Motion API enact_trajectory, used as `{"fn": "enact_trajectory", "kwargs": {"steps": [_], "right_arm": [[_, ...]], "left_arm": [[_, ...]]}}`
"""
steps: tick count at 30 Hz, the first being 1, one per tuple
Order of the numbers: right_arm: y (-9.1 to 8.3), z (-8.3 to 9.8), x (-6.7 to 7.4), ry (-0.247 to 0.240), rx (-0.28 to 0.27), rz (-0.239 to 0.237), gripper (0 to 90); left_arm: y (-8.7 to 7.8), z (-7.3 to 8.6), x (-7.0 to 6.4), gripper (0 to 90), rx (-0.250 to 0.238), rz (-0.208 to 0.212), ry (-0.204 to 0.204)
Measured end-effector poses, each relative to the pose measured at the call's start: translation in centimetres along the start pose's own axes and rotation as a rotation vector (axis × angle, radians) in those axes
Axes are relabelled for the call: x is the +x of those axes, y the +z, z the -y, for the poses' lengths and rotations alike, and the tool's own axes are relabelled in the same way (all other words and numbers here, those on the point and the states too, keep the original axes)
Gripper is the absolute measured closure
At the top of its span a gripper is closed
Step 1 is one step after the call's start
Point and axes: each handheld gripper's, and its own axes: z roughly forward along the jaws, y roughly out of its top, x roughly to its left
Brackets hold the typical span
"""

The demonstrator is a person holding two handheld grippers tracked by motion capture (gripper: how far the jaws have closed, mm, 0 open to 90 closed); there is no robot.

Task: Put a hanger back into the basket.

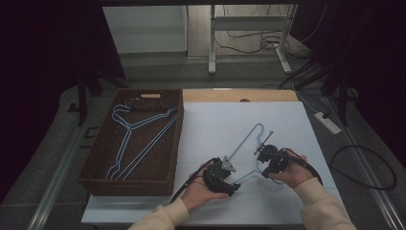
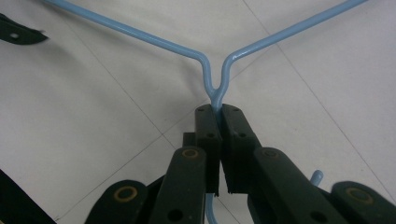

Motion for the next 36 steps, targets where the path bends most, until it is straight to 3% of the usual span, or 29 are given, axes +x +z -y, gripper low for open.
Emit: {"fn": "enact_trajectory", "kwargs": {"steps": [7, 18, 28, 31, 32, 33, 35, 36], "right_arm": [[-0.3, -0.2, 0.2, 0.001, -0.003, -0.003, 86.7], [-0.4, -0.2, 0.1, 0.014, -0.018, -0.016, 86.6], [-0.3, -0.1, 0.0, 0.008, -0.042, -0.021, 85.6], [-0.8, 0.1, -0.2, 0.024, -0.121, -0.028, 78.7], [-0.8, 0.1, -0.2, 0.024, -0.121, -0.028, 78.7], [-1.2, 0.1, -0.4, 0.038, -0.166, -0.029, 73.6], [-2.4, 0.6, -1.0, 0.074, -0.325, -0.027, 57.2], [-2.8, 0.8, -1.2, 0.093, -0.378, -0.024, 55.0]], "left_arm": [[0.6, -0.2, 0.0, 49.6, 0.020, 0.007, 0.009], [0.4, -0.2, 0.2, 85.8, 0.008, 0.030, 0.006], [0.3, -0.1, 0.1, 87.0, 0.017, 0.018, 0.013], [0.2, 0.0, 0.3, 87.1, 0.005, 0.031, -0.008], [0.2, 0.0, 0.3, 87.1, 0.005, 0.031, -0.008], [0.2, 0.0, 0.3, 87.1, 0.005, 0.029, -0.003], [0.0, 0.1, 0.2, 87.1, -0.013, 0.028, -0.013], [-0.1, 0.1, 0.2, 87.1, -0.016, 0.028, -0.015]]}}
